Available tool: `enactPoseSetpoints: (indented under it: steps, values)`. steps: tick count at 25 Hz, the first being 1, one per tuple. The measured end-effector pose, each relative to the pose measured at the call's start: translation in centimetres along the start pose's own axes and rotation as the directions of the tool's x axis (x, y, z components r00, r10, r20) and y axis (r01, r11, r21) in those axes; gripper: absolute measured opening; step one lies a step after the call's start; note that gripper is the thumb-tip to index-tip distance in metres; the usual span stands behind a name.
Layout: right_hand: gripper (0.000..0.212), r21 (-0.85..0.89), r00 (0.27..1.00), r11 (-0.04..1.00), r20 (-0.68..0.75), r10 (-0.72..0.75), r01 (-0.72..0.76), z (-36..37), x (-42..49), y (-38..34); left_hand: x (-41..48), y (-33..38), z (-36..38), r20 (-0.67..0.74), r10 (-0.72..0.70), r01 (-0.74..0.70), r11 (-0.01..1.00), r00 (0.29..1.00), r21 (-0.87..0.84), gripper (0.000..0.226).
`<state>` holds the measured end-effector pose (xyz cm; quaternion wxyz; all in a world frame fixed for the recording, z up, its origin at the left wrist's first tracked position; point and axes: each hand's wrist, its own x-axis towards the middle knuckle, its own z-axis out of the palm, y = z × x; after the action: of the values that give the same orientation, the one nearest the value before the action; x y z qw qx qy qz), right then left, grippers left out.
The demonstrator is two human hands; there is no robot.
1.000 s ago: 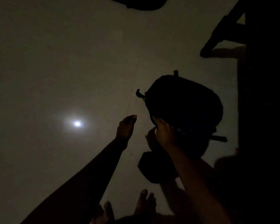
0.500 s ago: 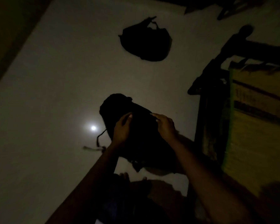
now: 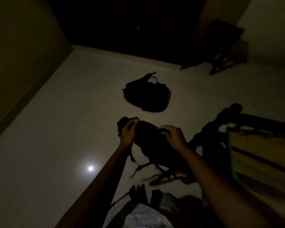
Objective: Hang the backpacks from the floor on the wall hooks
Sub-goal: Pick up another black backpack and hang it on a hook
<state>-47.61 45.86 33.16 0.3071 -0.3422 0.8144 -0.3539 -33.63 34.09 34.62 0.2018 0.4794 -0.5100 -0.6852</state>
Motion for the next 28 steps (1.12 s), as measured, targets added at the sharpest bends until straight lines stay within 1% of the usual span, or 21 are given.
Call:
enactPoseSetpoints:
  steps: [2, 4, 6, 8, 9, 13, 16, 18, 20, 21, 23, 24, 25, 26, 27, 28]
  values:
    - [0.019, 0.024, 0.995, 1.0, -0.102, 0.014, -0.012, -2.9, 3.7, -0.1, 4.5, 2.5, 2.4, 0.044, 0.017, -0.018, 0.999, 0.999, 0.027, 0.035]
    - [0.011, -0.002, 0.981, 1.0, -0.196, 0.014, -0.014, -6.0, 8.3, 0.5, 8.8, 3.8, 5.6, 0.091, 0.029, -0.035, 0.998, 0.995, 0.062, 0.034]
    - [0.009, -0.055, 0.973, 0.998, -0.23, -0.03, 0.018, -9.4, 14.6, 1.7, 14.2, 4.8, 9.5, 0.113, 0.047, -0.06, 0.992, 0.992, 0.11, 0.035]
    - [0.013, -0.105, 0.972, 0.994, -0.229, -0.061, 0.037, -12.8, 21.4, 3.5, 20.3, 6.0, 13.3, 0.091, 0.034, -0.047, 0.989, 0.995, 0.141, 0.036]
    - [0.016, -0.104, 0.977, 0.994, -0.211, -0.044, 0.023, -14.6, 25.0, 4.6, 23.4, 6.4, 15.2, 0.064, 0.014, -0.023, 0.989, 0.998, 0.146, 0.036]
    - [0.017, -0.007, 0.982, 0.988, -0.117, 0.151, -0.152, -20.3, 38.3, 9.6, 34.6, 6.7, 21.6, 0.0, -0.035, 0.035, 0.984, 0.999, 0.175, 0.034]
    - [0.028, -0.072, 0.972, 0.974, -0.113, 0.204, -0.213, -22.0, 45.7, 13.0, 41.7, 5.6, 25.9, -0.008, -0.122, 0.121, 0.968, 0.993, 0.219, 0.038]
    - [0.032, -0.142, 0.983, 0.976, -0.097, 0.154, -0.167, -20.7, 49.8, 15.8, 46.0, 3.9, 28.2, -0.02, -0.165, 0.165, 0.959, 0.986, 0.228, 0.041]
    - [0.034, -0.228, 0.993, 0.966, -0.023, 0.116, -0.118, -16.9, 53.4, 19.1, 50.3, 0.5, 29.1, -0.1, -0.199, 0.215, 0.956, 0.975, 0.2, 0.044]
    - [0.035, -0.199, 0.993, 0.974, 0.027, 0.113, -0.105, -14.2, 54.8, 21.2, 52.3, -1.9, 28.9, -0.16, -0.233, 0.26, 0.95, 0.959, 0.175, 0.047]
    - [0.035, -0.253, 0.984, 0.962, 0.118, 0.131, -0.098, -7.5, 58.2, 26.0, 57.0, -8.9, 27.2, -0.286, -0.349, 0.39, 0.915, 0.892, 0.1, 0.053]
    - [0.033, -0.294, 0.982, 0.952, 0.134, 0.132, -0.087, -4.3, 59.6, 28.2, 59.2, -12.5, 26.3, -0.324, -0.412, 0.45, 0.892, 0.852, 0.049, 0.056]
    - [0.03, -0.317, 0.988, 0.948, 0.126, 0.088, -0.043, -1.0, 60.8, 30.2, 61.3, -16.0, 25.3, -0.348, -0.464, 0.488, 0.873, 0.814, -0.023, 0.058]
    - [0.027, -0.322, 0.994, 0.946, 0.111, 0.014, 0.023, 2.3, 61.8, 32.0, 63.4, -19.4, 24.3, -0.367, -0.505, 0.499, 0.858, 0.781, -0.119, 0.059]
    - [0.025, -0.316, 0.994, 0.948, 0.104, -0.018, 0.05, 5.4, 62.5, 33.4, 65.3, -22.2, 23.6, -0.374, -0.541, 0.495, 0.841, 0.753, -0.221, 0.059]
    - [0.026, -0.3, 0.993, 0.953, 0.121, -0.007, 0.044, 7.9, 63.0, 34.6, 67.1, -24.4, 23.1, -0.368, -0.565, 0.474, 0.823, 0.739, -0.311, 0.059]
